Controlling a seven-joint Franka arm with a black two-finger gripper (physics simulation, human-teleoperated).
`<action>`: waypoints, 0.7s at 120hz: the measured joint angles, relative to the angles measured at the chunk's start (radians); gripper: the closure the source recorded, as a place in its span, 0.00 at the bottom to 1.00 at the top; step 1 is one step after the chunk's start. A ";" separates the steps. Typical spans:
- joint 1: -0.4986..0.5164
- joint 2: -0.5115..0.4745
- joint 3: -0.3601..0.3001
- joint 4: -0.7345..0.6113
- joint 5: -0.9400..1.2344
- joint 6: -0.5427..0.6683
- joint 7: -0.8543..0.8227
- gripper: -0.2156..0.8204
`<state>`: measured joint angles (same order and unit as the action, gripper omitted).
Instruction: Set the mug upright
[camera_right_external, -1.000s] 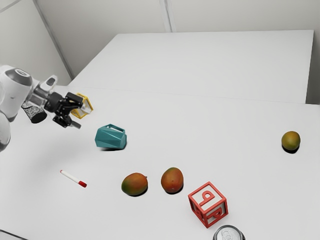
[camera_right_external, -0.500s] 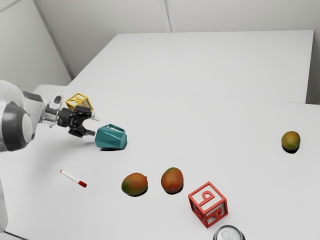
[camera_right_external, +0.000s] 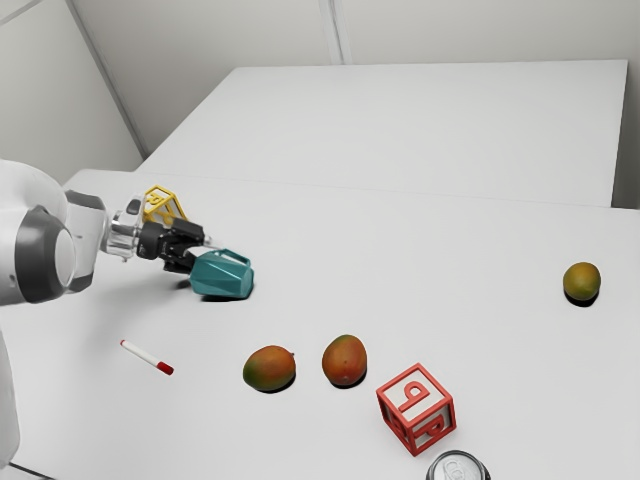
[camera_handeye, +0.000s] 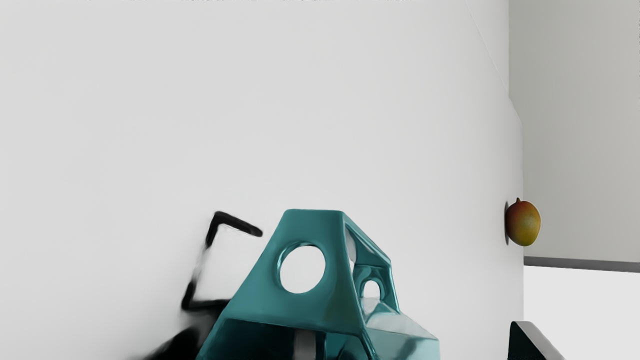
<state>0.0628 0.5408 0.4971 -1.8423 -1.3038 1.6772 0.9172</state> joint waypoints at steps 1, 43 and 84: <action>0.000 0.000 0.000 0.000 -0.001 0.000 0.001 0.49; 0.000 0.000 -0.001 -0.005 -0.012 -0.002 0.024 0.90; -0.003 -0.084 -0.041 0.025 -0.004 -0.044 0.020 0.96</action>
<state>0.0600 0.4573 0.4562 -1.8172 -1.3079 1.6330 0.9375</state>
